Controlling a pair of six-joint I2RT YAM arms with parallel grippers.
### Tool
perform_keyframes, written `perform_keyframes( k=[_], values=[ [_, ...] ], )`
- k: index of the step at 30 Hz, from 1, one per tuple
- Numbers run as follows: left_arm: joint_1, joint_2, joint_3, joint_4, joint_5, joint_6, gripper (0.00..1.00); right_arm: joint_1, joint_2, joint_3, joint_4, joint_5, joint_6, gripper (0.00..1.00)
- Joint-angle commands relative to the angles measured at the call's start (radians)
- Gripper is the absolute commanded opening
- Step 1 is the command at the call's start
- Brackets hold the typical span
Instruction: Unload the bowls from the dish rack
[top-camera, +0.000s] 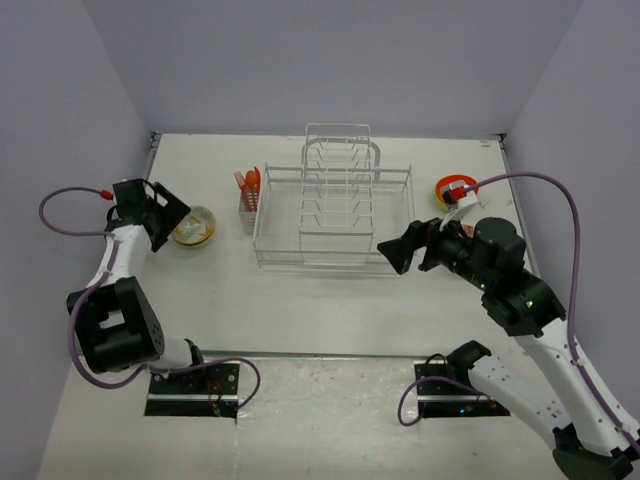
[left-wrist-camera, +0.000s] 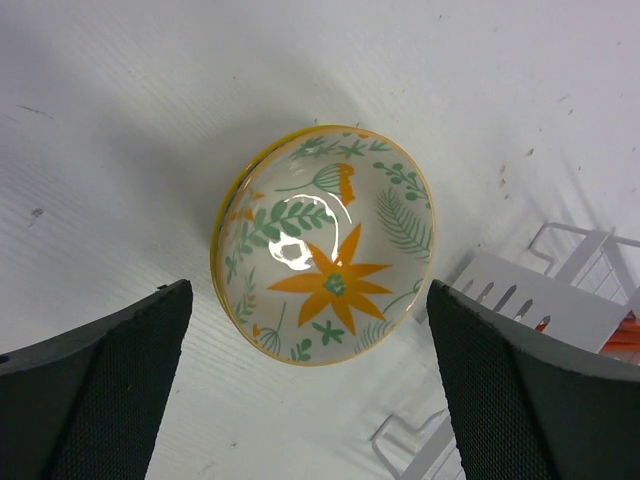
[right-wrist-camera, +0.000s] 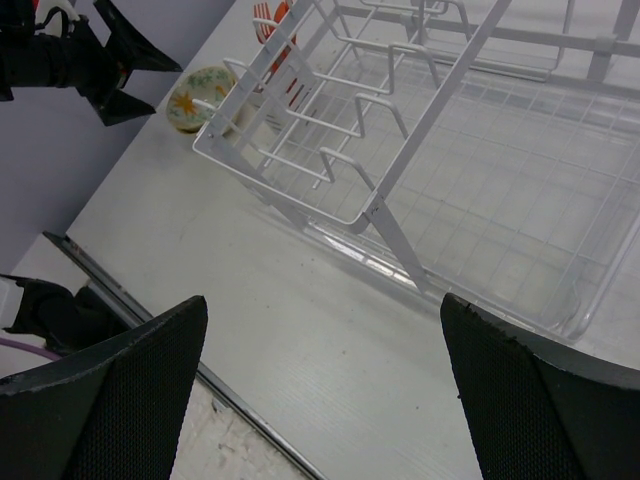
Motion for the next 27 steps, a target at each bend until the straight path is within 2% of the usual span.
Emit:
perform_keyframes(
  k=[1, 4, 8, 9, 12, 18, 23, 27],
  values=[
    [-0.002, -0.061, 0.047, -0.058, -0.027, 0.025, 1.0, -0.001, -0.008, 0.001, 0.036, -0.017, -0.019, 0.99],
    [-0.002, -0.13, 0.064, -0.096, -0.013, 0.065, 1.0, -0.003, -0.002, 0.001, 0.031, 0.011, -0.021, 0.99],
    [-0.046, -0.271, 0.089, -0.178, -0.059, 0.157, 1.0, -0.001, -0.001, 0.005, 0.013, 0.175, -0.007, 0.99],
    [-0.097, -0.335, 0.11, -0.205, -0.144, 0.177, 1.0, -0.001, -0.001, 0.013, -0.001, 0.209, 0.0, 0.99],
    [-0.21, -0.429, 0.133, -0.292, -0.272, 0.231, 1.0, -0.001, -0.011, 0.042, -0.062, 0.354, 0.02, 0.99],
    [-0.232, -0.682, 0.149, -0.393, -0.266, 0.326, 1.0, -0.001, -0.074, 0.12, -0.182, 0.626, 0.019, 0.99],
    [-0.267, -0.779, 0.161, -0.446, -0.263, 0.341, 1.0, -0.001, -0.148, 0.105, -0.219, 0.704, -0.038, 0.99],
    [-0.306, -0.901, 0.085, -0.432, -0.302, 0.372, 1.0, -0.001, -0.218, 0.098, -0.248, 0.715, -0.041, 0.99]
  ],
)
